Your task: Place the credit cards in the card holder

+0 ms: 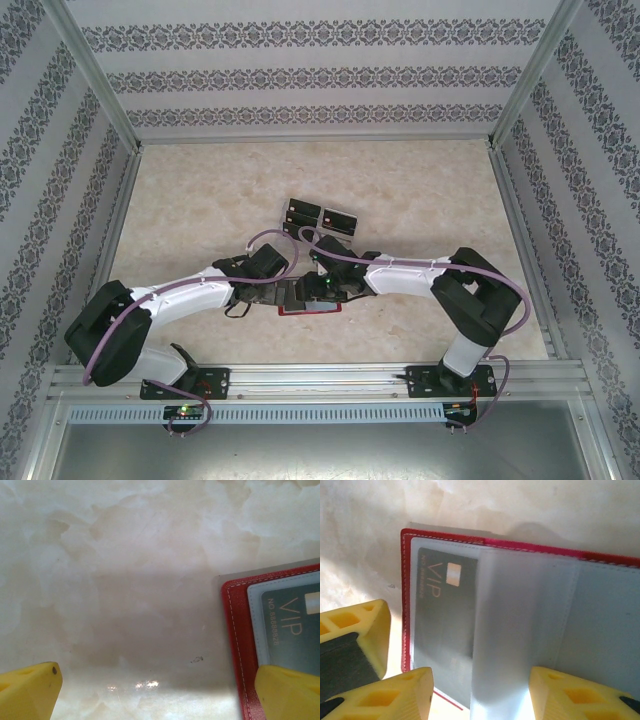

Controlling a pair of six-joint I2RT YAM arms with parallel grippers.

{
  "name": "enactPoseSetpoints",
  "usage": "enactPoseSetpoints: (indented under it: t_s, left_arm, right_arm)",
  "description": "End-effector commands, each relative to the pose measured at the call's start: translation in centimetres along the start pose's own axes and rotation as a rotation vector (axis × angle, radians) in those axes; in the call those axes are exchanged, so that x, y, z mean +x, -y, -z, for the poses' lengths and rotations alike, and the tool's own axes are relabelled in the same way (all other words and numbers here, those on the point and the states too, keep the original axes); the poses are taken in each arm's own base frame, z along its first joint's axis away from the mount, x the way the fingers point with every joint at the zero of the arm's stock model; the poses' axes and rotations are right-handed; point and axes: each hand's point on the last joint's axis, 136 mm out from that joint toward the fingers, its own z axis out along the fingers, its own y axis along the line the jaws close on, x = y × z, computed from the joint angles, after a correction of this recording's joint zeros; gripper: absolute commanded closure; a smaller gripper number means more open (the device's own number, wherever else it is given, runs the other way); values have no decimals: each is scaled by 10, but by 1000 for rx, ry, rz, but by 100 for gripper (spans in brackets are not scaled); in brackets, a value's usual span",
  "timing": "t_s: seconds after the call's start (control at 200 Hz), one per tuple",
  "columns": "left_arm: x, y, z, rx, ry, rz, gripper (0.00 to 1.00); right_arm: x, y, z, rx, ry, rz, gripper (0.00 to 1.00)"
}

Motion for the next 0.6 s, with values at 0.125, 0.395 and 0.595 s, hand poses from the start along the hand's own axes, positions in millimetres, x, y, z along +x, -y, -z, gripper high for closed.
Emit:
enactPoseSetpoints:
  t_s: [0.125, 0.395, 0.595]
  left_arm:
    - [0, -15, 5, -41, 44, 66, 0]
    - [-7, -27, 29, -1, 169, 161, 0]
    - [-2, -23, 31, 64, 186, 153, 0]
  right_arm:
    - [4, -22, -2, -49, -22, 5, 46]
    - [3, -30, -8, -53, -36, 16, 46]
    - [-2, -36, -10, -68, -25, 7, 47]
